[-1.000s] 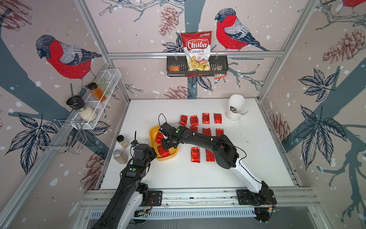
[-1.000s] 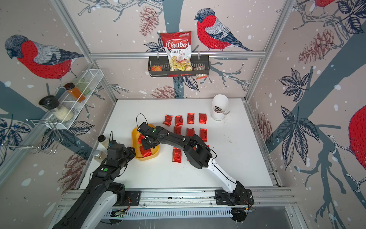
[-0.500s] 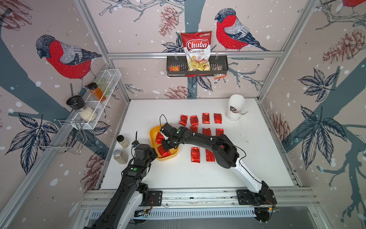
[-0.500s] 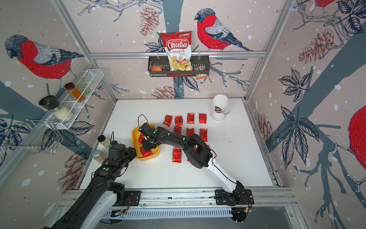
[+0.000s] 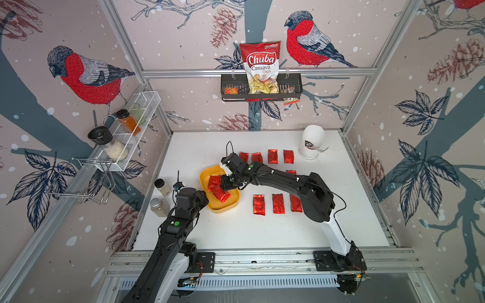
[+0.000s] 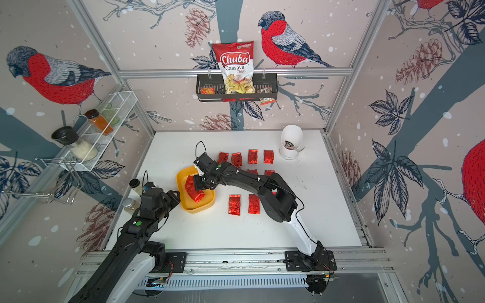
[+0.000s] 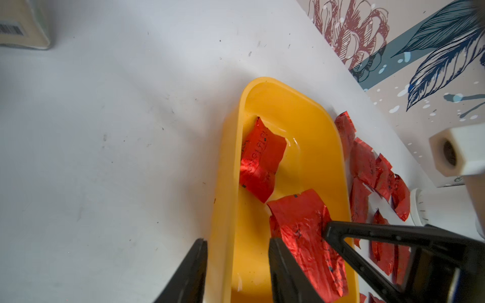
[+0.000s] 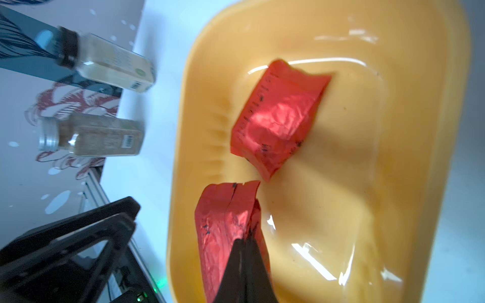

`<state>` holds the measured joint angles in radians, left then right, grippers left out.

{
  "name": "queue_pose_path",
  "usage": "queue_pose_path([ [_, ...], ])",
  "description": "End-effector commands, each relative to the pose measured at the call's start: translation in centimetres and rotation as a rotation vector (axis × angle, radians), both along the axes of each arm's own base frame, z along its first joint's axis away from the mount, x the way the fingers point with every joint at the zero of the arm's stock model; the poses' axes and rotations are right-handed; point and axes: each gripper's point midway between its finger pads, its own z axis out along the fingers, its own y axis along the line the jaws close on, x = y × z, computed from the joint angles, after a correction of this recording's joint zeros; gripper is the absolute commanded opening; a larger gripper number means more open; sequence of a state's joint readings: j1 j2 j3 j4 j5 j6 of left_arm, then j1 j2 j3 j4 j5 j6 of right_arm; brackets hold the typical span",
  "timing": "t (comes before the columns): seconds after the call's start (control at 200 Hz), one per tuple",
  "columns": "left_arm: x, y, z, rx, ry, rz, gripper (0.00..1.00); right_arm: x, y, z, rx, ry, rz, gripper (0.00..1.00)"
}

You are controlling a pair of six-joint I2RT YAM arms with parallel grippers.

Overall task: Take the tea bags out of the storage box
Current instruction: Pick up the tea bag from the storage box, then place the tea bag at the center of the board.

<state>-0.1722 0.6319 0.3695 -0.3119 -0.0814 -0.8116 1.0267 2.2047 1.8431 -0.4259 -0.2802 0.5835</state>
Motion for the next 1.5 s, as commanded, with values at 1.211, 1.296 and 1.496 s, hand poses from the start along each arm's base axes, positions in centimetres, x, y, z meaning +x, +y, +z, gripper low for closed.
queue_pose_path([
  [1.211, 1.8, -1.1, 4.6, 0.011, -0.044, -0.071, 0.44, 12.1, -11.7, -4.4, 0.178, 0.09, -0.646, 0.0],
  [1.296, 1.8, -1.2, 4.4, 0.009, -0.042, -0.074, 0.44, 12.1, -11.9, -5.0, 0.179, 0.1, -0.664, 0.0],
  [1.496, 1.8, -1.2, 4.1, 0.009, -0.037, -0.077, 0.44, 11.6, -11.6, -6.0, 0.19, 0.126, -0.674, 0.02],
])
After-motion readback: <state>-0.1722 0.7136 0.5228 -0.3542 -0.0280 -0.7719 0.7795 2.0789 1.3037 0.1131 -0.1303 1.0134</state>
